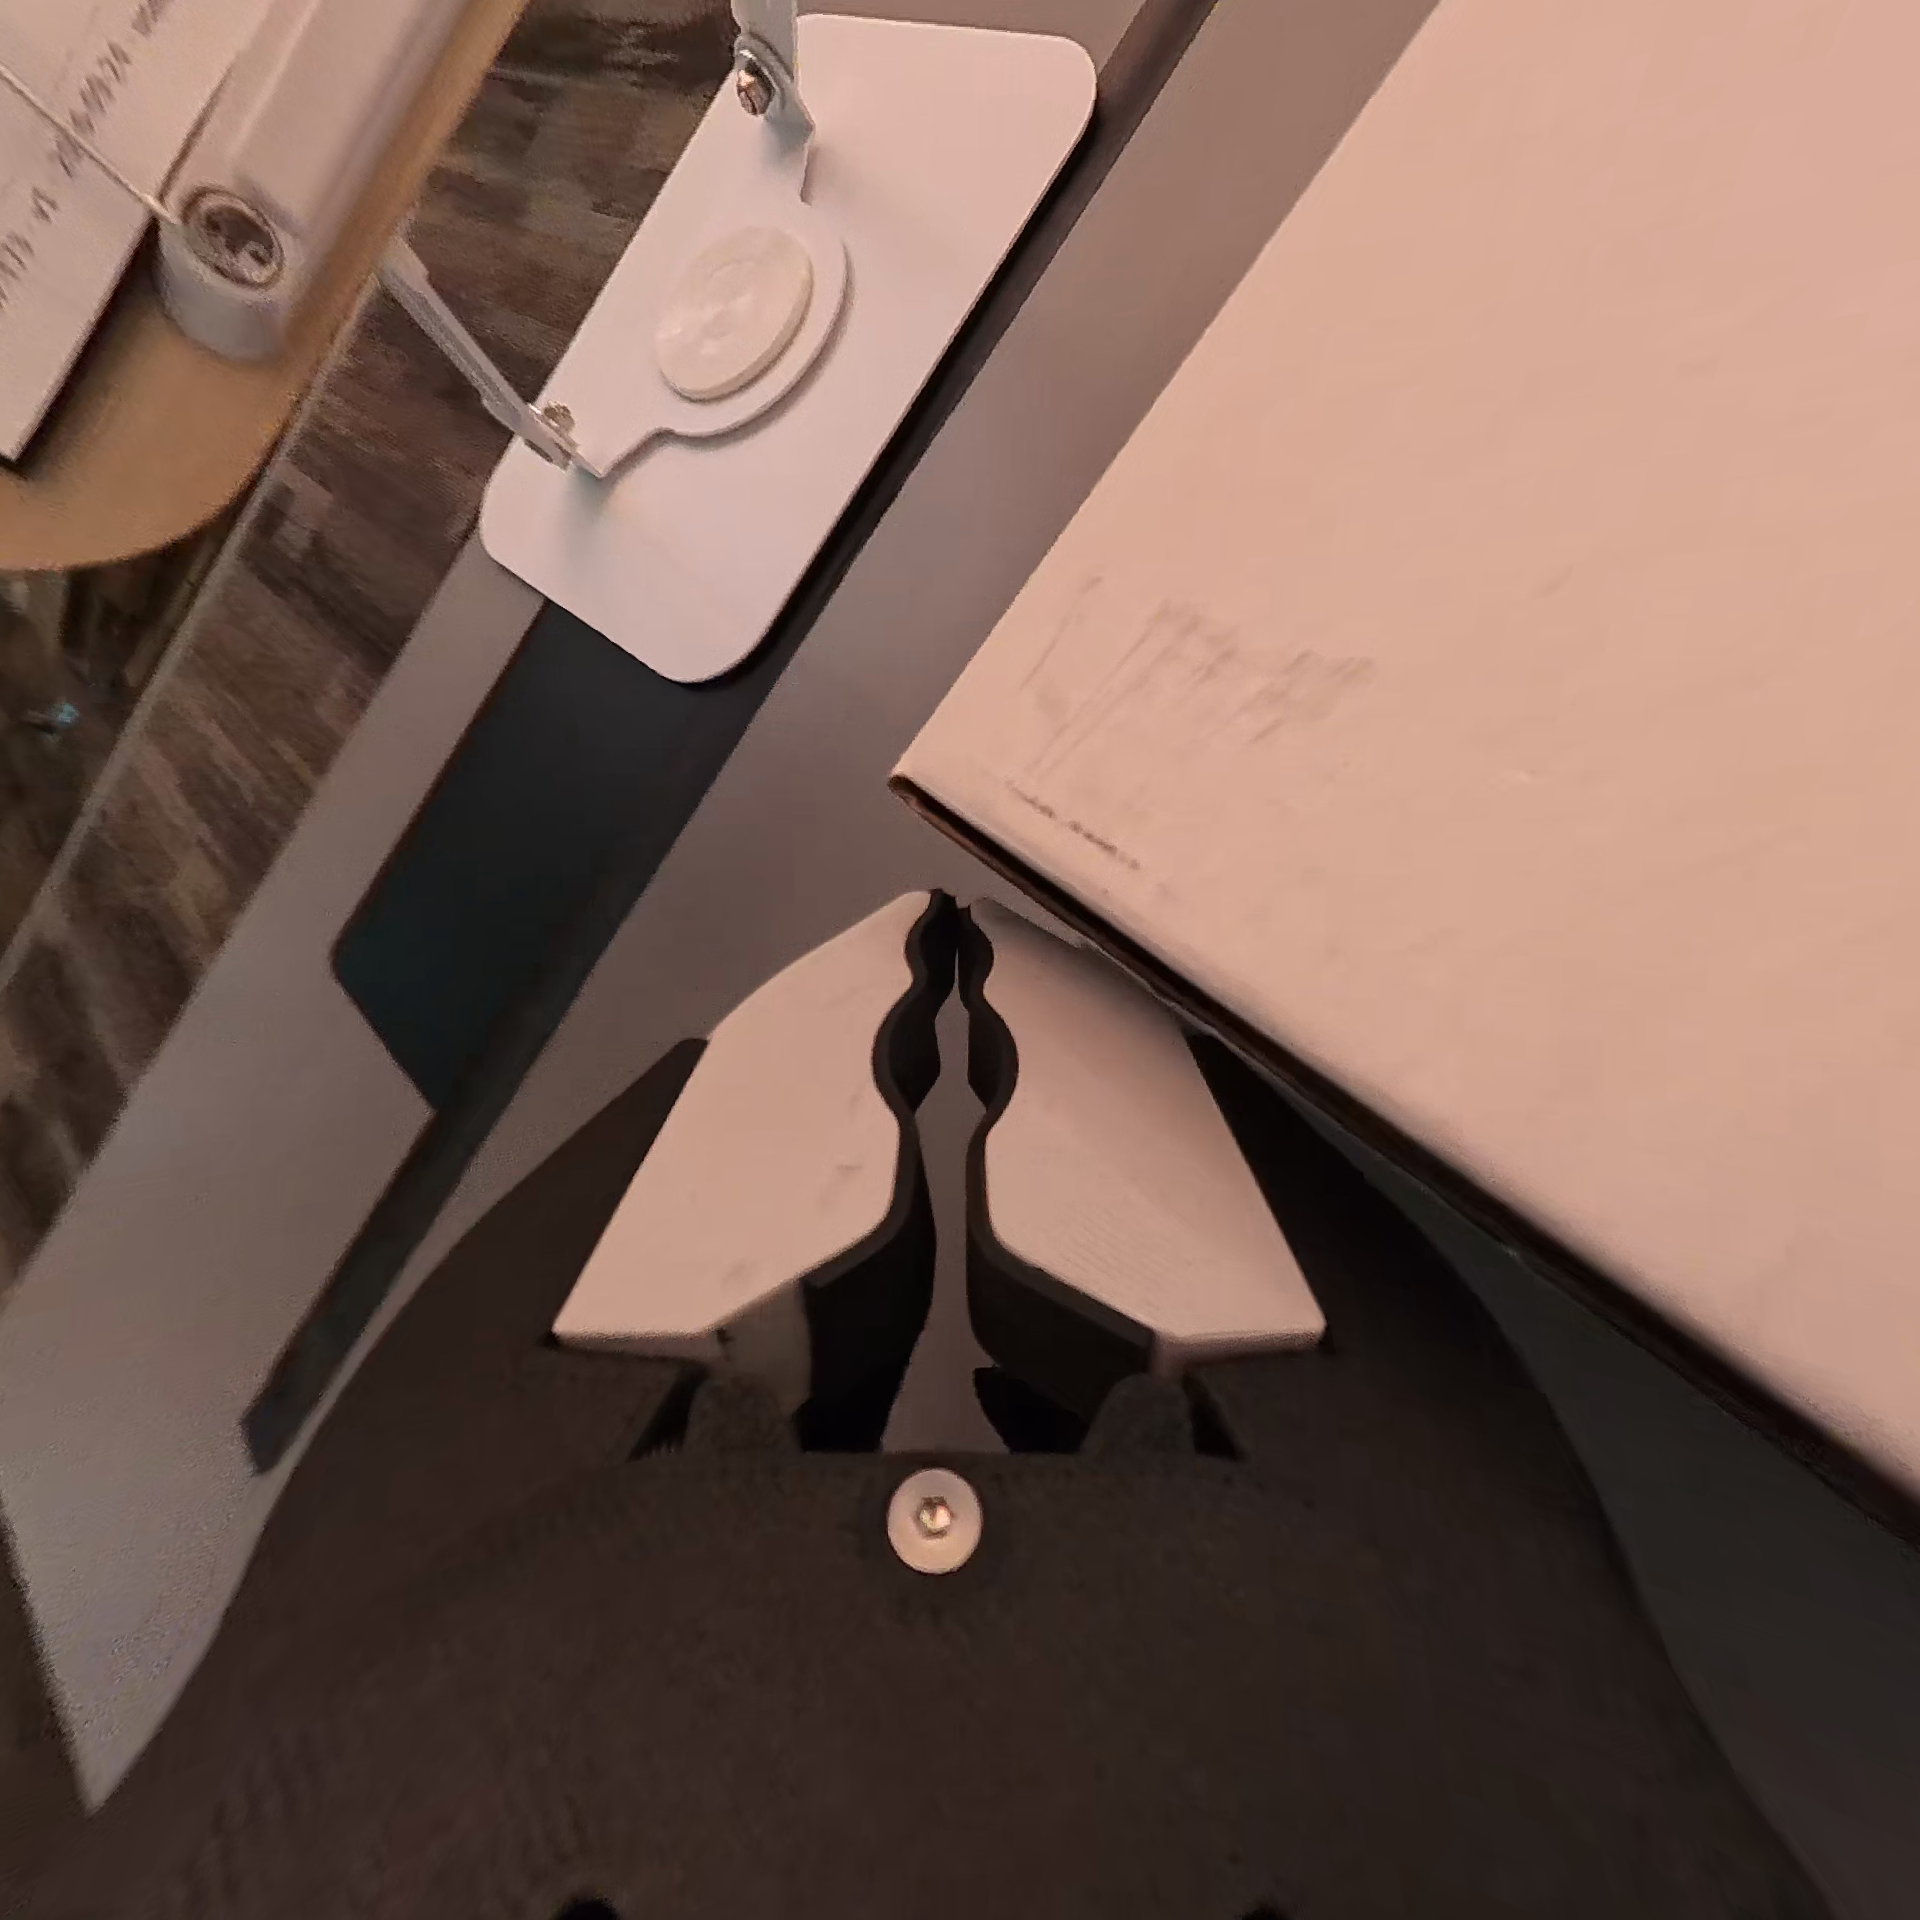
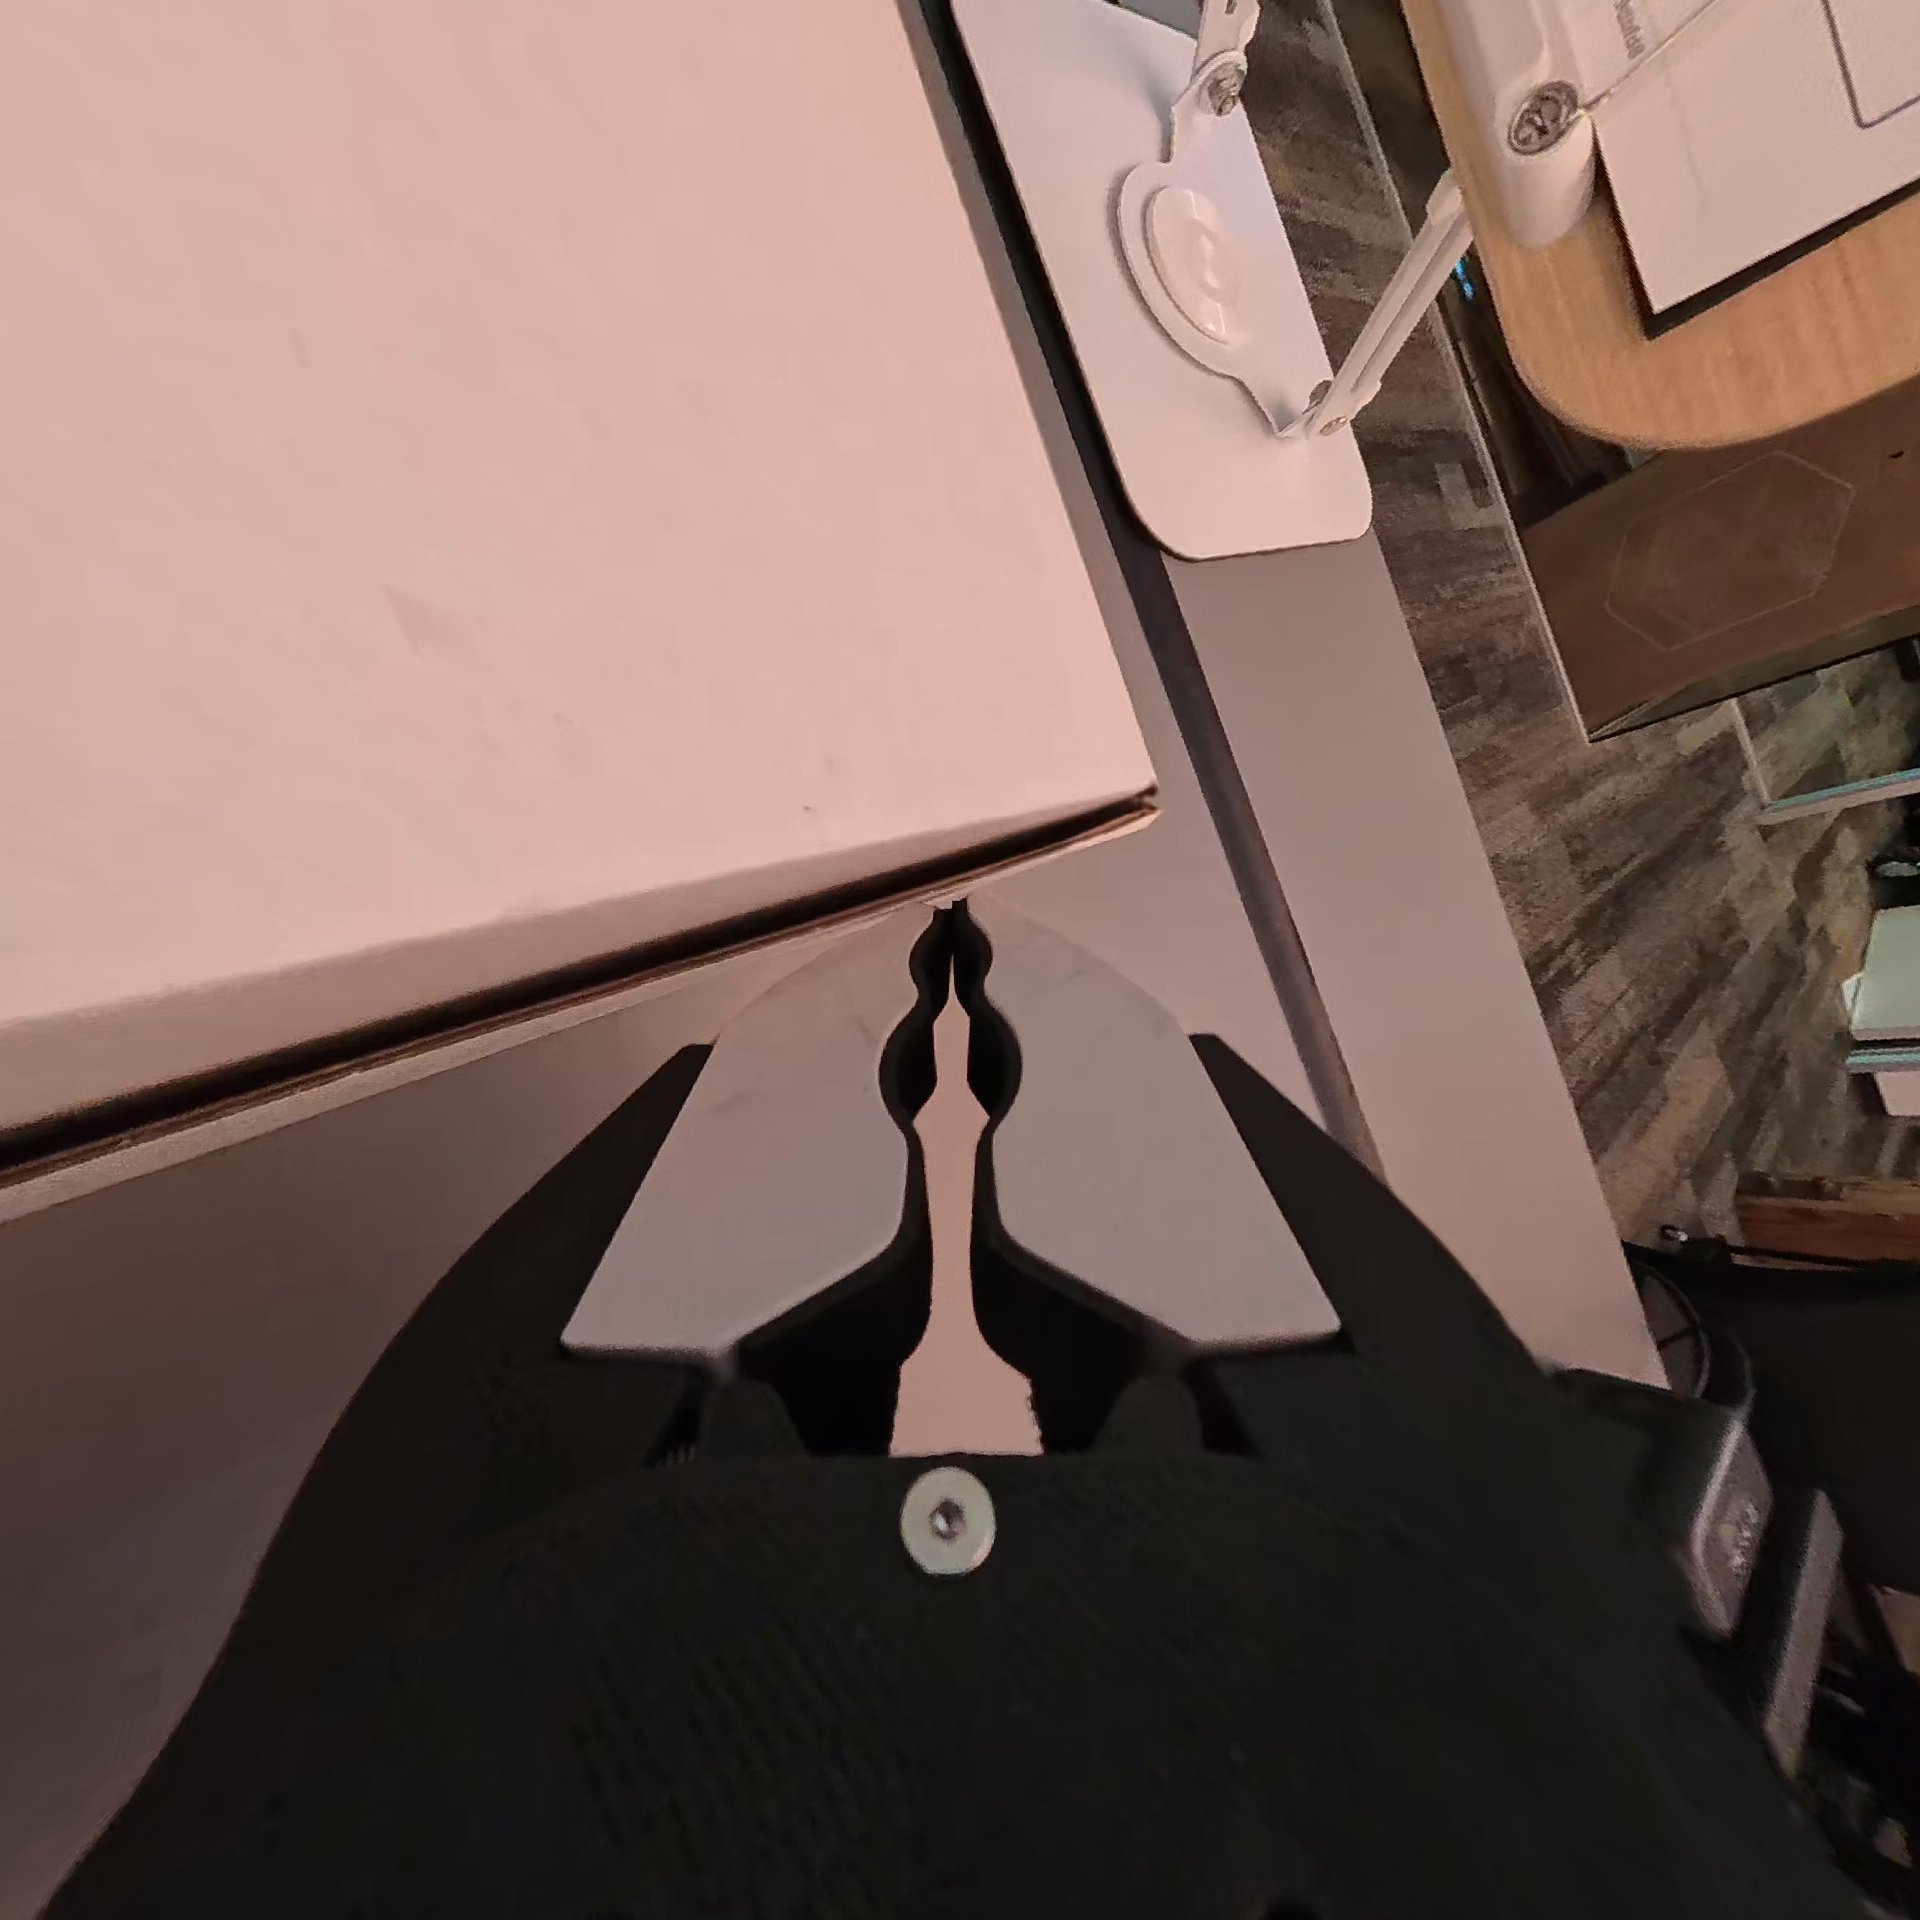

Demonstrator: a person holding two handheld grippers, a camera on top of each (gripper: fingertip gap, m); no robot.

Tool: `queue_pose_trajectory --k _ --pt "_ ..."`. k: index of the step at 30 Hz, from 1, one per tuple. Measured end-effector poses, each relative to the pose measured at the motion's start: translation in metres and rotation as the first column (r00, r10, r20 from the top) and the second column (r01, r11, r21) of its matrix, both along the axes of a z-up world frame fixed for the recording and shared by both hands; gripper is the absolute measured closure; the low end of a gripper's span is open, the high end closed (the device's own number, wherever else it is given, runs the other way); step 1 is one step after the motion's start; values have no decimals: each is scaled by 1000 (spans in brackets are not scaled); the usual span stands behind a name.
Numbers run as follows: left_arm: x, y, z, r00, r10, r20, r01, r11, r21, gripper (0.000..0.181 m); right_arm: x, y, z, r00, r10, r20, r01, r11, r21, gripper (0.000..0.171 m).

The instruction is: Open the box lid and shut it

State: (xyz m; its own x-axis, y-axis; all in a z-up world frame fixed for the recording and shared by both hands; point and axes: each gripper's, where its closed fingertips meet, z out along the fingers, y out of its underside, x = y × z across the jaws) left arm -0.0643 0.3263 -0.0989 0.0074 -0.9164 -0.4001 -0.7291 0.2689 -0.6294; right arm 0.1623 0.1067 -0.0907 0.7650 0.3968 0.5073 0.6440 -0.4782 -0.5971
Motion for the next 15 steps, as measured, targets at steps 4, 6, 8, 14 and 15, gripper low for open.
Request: queue_pose_trajectory --k 4,6,8,14,15 --pt "-13 1 1 999 48 9 -47 998 -49 181 0 -4 3 998 -17 -56 19 999 27 171" --pt "-25 3 10 995 100 23 -98 993 -68 181 3 -10 8 997 -38 -61 41 998 37 171" --pt "-37 0 25 984 167 65 -156 977 -142 181 11 -20 17 993 -95 -67 98 994 48 171" --pt "-98 -42 75 914 301 270 -166 888 -429 158 14 -75 67 902 -277 -332 341 927 154 170" --pt "-111 -53 81 900 321 297 -150 864 -480 153 9 -89 73 878 -290 -381 379 907 183 164"
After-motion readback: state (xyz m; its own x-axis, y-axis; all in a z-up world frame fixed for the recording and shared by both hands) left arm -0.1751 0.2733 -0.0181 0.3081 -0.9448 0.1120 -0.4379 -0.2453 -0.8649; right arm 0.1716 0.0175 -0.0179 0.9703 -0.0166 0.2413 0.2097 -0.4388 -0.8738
